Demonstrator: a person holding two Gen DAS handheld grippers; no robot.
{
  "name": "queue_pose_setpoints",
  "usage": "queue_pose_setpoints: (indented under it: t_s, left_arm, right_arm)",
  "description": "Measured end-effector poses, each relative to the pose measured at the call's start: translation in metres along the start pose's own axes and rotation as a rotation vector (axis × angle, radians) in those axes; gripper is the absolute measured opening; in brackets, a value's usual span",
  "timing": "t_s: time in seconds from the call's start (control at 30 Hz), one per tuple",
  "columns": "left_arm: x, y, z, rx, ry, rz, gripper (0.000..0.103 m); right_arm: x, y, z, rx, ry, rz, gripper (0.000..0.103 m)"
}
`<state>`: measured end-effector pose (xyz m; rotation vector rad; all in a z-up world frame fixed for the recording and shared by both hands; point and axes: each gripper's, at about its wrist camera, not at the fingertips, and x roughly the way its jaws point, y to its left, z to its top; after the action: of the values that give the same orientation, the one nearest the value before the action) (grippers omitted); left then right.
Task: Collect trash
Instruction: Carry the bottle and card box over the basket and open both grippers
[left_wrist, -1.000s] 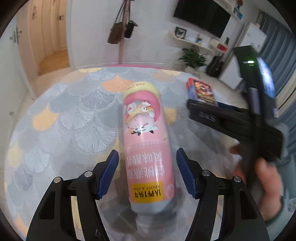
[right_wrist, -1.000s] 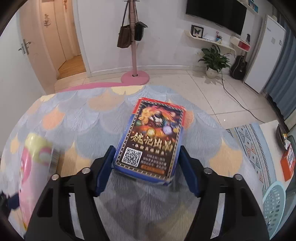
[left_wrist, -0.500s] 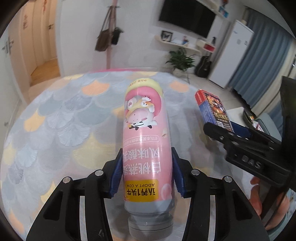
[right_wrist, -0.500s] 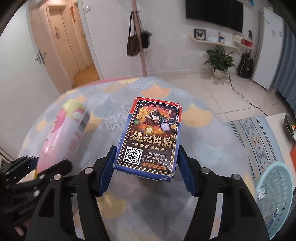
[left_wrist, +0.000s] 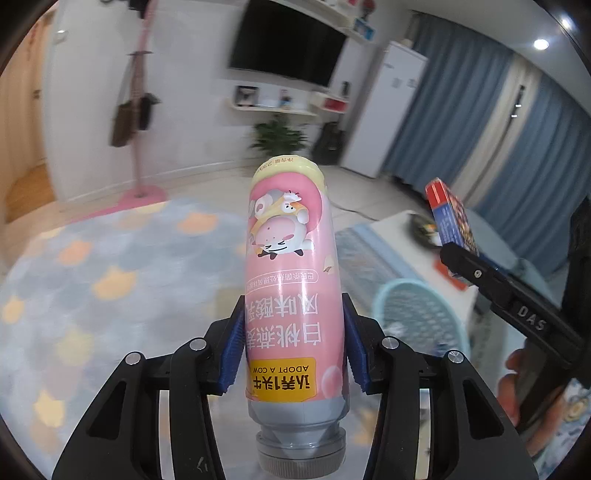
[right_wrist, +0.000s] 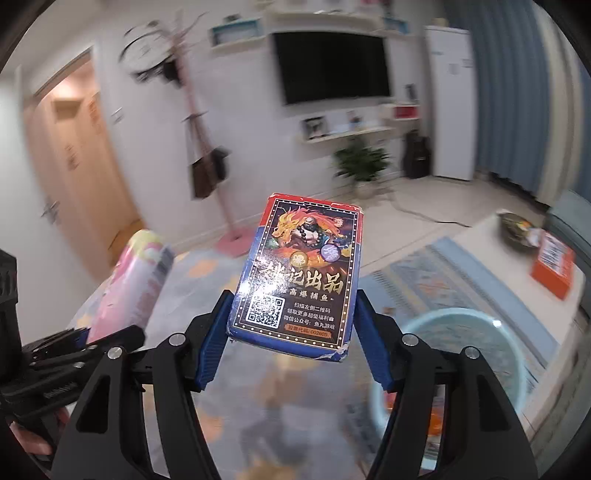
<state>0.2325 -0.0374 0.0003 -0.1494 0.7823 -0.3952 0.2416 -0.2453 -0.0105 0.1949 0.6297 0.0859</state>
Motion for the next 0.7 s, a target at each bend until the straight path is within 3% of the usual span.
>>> queue_pose_setpoints:
  t_s: [0.13,0.33,0.43,0.7]
  left_arm:
    - [0.013,-0.039,0.007,0.045,0.006,-0.050,0.046]
    - [0.049,-0.089,0.013,0.081,0.062,-0.133,0.046]
    - [0.075,-0.111,0.016,0.100,0.111,-0.182,0.046]
    - [0.146,-0.163,0.005,0.175,0.224,-0.227,0.046]
  right_arm:
    - [-0.015,-0.057,0.001,0.098,-0.009,-0.087,0.061]
    - [-0.013,-0.146,-0.013,0.298,0.059,-0.176,0.061]
    - [-0.010,-0.172,-0.024,0.356,0.085,-0.238,0.061]
    - [0.014,-0.216,-0.056,0.441,0.174,-0.261,0.062]
